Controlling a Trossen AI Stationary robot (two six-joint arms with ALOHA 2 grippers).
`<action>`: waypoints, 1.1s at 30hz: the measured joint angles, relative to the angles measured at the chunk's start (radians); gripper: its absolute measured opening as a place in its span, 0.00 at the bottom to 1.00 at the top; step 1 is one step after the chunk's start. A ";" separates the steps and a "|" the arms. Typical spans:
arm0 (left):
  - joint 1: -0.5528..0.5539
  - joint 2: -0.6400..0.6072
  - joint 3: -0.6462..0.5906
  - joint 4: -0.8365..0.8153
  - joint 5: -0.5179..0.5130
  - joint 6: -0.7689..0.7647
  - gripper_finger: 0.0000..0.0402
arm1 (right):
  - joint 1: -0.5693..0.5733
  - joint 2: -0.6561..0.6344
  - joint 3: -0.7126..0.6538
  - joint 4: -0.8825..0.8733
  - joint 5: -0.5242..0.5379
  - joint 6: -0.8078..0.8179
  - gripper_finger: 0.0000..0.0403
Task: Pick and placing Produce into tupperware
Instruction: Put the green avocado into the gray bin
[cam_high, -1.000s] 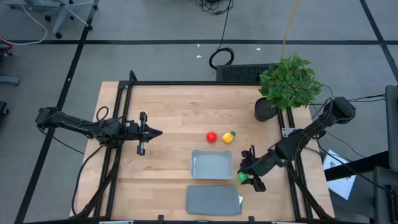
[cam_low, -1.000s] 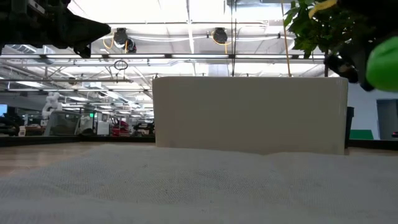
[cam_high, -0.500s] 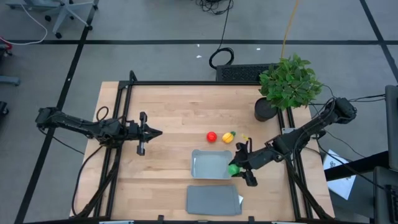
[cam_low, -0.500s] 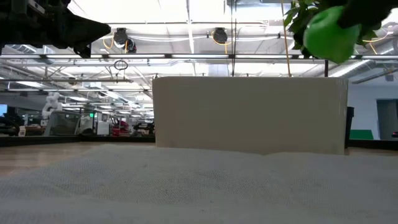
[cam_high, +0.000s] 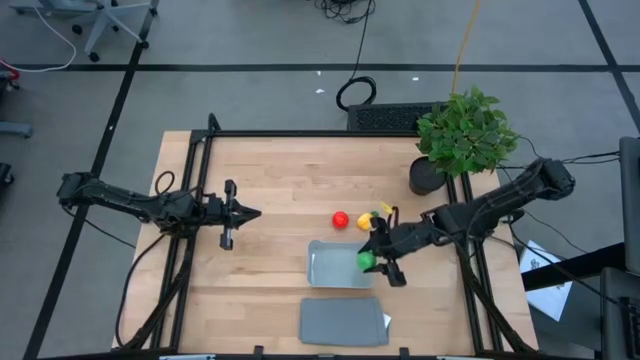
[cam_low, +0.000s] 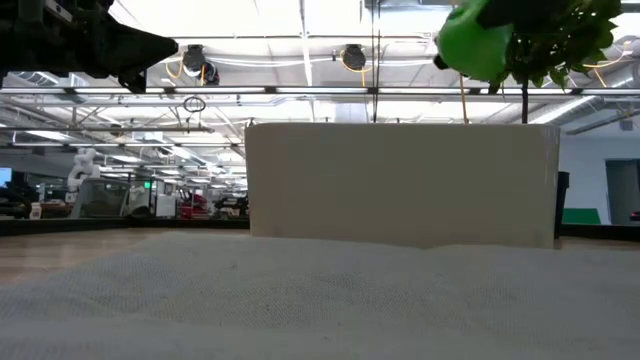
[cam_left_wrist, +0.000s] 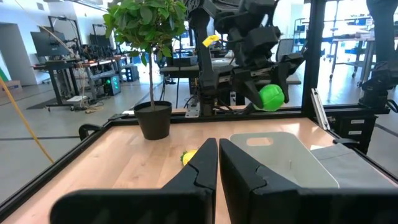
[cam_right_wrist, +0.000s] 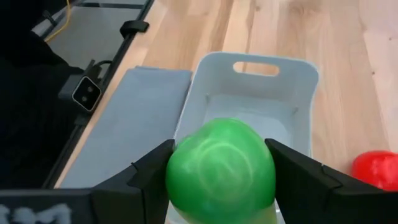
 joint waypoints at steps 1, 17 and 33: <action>0.000 0.000 0.000 0.000 0.000 0.000 0.05 | -0.011 0.000 0.007 -0.004 -0.011 -0.006 0.54; 0.000 0.000 0.000 -0.002 0.000 0.000 0.05 | -0.125 0.248 0.260 -0.189 -0.133 -0.168 0.53; 0.000 0.000 0.000 -0.017 0.000 0.005 0.05 | -0.133 0.416 0.262 -0.147 -0.163 -0.178 0.54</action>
